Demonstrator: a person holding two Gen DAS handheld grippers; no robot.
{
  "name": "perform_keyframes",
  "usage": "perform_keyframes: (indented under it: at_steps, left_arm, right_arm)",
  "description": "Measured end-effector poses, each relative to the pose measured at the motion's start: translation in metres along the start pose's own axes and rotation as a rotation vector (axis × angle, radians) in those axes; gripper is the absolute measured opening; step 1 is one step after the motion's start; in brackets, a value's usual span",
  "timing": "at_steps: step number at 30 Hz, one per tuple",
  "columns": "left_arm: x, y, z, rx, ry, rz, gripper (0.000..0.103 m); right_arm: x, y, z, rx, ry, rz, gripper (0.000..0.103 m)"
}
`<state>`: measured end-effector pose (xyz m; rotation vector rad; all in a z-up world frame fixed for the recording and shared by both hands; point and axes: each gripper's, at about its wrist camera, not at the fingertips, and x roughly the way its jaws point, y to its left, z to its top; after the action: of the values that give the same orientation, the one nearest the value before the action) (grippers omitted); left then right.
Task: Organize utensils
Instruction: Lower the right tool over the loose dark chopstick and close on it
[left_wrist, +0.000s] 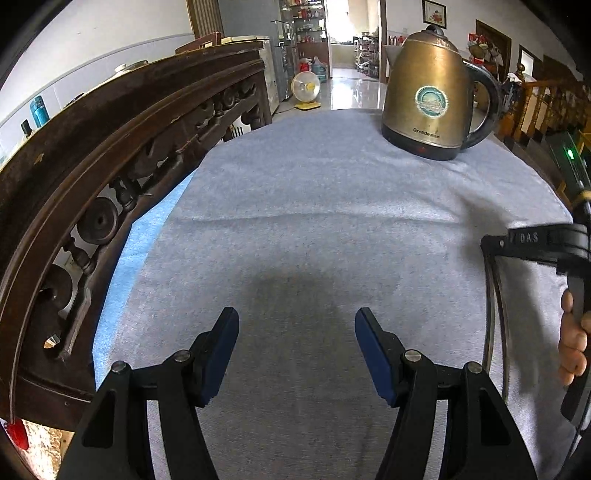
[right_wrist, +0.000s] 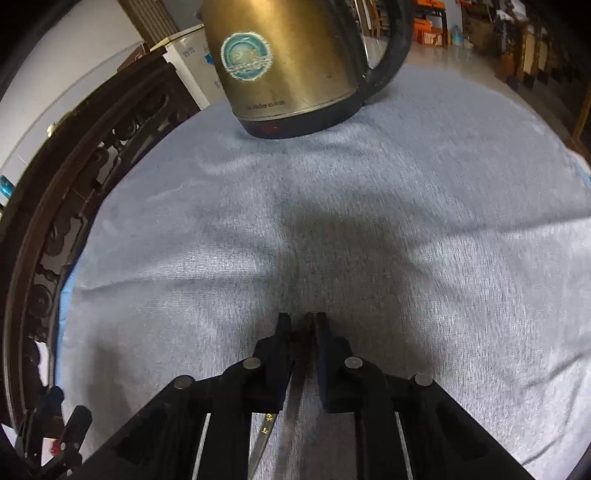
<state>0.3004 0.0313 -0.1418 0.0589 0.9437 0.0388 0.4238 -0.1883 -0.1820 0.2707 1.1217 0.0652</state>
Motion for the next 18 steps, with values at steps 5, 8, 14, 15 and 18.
perform_keyframes:
  at_steps: [5, 8, 14, 15, 18]
  left_arm:
    - [0.001, -0.02, 0.008, 0.022, 0.009, -0.047, 0.066]
    - [0.003, -0.041, 0.011, 0.048, 0.024, -0.1, 0.066]
    - [0.01, -0.089, 0.015, 0.14, 0.04, -0.206, 0.066]
    - [0.014, -0.102, 0.015, 0.169, 0.051, -0.235, 0.066]
    - [0.031, -0.131, 0.017, 0.243, 0.092, -0.28, 0.066]
  right_arm:
    - [-0.012, -0.02, -0.01, -0.019, -0.011, -0.027, 0.013]
    - [-0.026, -0.043, -0.012, 0.011, -0.025, -0.007, 0.007]
    - [-0.038, -0.083, -0.012, 0.101, -0.042, 0.022, 0.011]
    - [-0.039, -0.086, -0.013, 0.11, -0.033, 0.035, 0.011]
    - [-0.042, -0.095, -0.02, 0.134, -0.017, 0.071, 0.011]
